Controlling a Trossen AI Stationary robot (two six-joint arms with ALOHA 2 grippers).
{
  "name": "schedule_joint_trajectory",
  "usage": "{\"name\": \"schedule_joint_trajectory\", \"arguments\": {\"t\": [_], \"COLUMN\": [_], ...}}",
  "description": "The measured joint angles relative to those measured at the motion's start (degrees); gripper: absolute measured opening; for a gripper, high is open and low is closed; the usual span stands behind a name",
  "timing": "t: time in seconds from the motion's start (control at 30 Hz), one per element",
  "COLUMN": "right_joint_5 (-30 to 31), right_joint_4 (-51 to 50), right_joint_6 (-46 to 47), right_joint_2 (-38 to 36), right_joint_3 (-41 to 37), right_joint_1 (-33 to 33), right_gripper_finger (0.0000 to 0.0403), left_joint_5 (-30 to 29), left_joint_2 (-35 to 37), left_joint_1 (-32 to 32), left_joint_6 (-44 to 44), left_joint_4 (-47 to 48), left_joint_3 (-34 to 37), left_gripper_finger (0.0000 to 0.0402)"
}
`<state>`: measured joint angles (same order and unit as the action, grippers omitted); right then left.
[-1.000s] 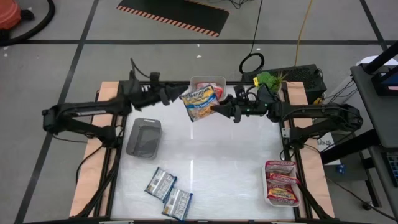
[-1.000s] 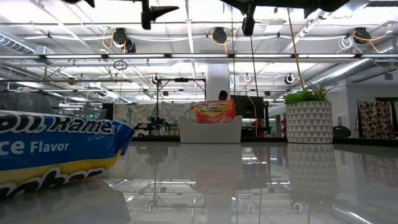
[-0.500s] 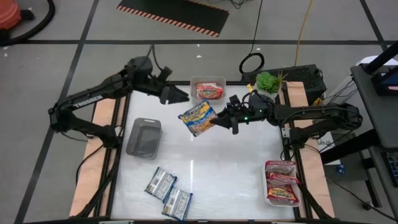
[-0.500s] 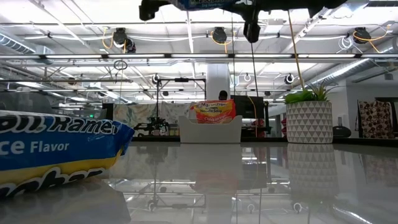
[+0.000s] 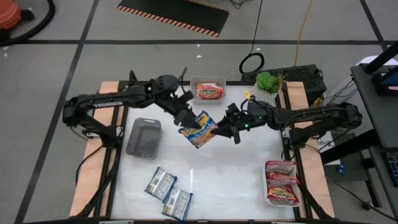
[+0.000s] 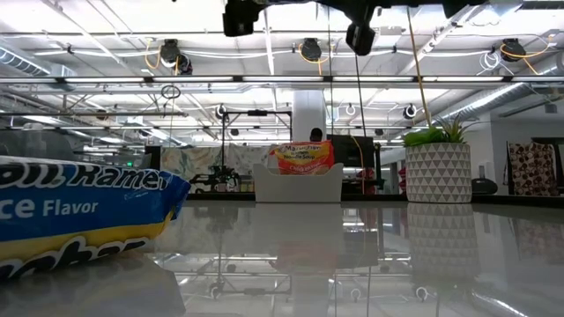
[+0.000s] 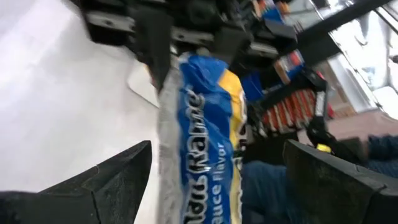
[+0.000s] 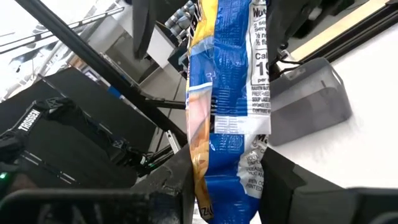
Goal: Sort Maruchan noodles
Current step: Put the top blue noodle pack into the black bin
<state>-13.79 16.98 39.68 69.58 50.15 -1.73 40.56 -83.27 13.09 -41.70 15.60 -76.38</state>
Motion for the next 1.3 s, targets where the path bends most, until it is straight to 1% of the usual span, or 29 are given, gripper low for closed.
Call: {"name": "schedule_joint_trajectory", "arguments": {"t": [0.13, 0.23, 0.37, 0.47, 0.7, 0.77, 0.83, 1.1, 1.2, 1.3], "right_joint_5": [-0.01, -0.06, -0.11, -0.18, -0.43, -0.54, -0.52, 0.03, 0.37, 0.41], "right_joint_4": [0.25, 0.36, 0.44, 0.59, 0.68, 0.99, 1.14, 1.13, 0.67, -0.52], "right_joint_6": [0.07, 0.11, 0.29, 0.31, 0.55, 0.57, 0.55, 1.27, 3.04, 5.07], "right_joint_2": [0.0, -0.01, -0.02, -0.04, -0.11, -0.11, -0.11, -0.11, -0.84, -2.19], "right_joint_3": [0.0, 0.0, 0.0, 0.02, 0.04, 0.04, 0.04, 0.04, 0.04, 0.04], "right_joint_1": [0.29, 0.36, 0.34, 0.34, 0.36, 0.36, 0.36, 0.36, -0.18, -1.41], "right_gripper_finger": [0.0112, 0.0112, 0.0112, 0.0112, 0.0112, 0.0112, 0.0112, 0.0113, 0.0128, 0.0158], "left_joint_5": [0.35, -0.06, -0.13, -0.17, -0.98, -1.45, -1.9, -2.67, -1.44, 0.7], "left_joint_2": [-0.8, -0.78, -0.78, -0.78, -0.78, -0.78, -0.78, -0.76, -0.42, 0.64], "left_joint_1": [-1.81, -2.45, -2.13, -2.1, -2.08, -2.08, -2.08, -1.74, -0.81, 0.27], "left_joint_6": [0.23, 0.1, -2.33, -2.52, 0.06, 1.29, 2.16, 4.13, 4.29, 5.77], "left_joint_4": [-0.73, -0.88, -0.73, -0.7, -0.29, -0.25, -0.26, -0.01, 1.02, 2.35], "left_joint_3": [0.0, 0.0, 0.0, 0.0, 0.09, 0.11, 0.11, 0.11, 0.11, 0.09], "left_gripper_finger": [0.0362, 0.0342, 0.029, 0.0247, 0.0156, 0.0136, 0.0128, 0.0127, 0.0127, 0.0127]}}
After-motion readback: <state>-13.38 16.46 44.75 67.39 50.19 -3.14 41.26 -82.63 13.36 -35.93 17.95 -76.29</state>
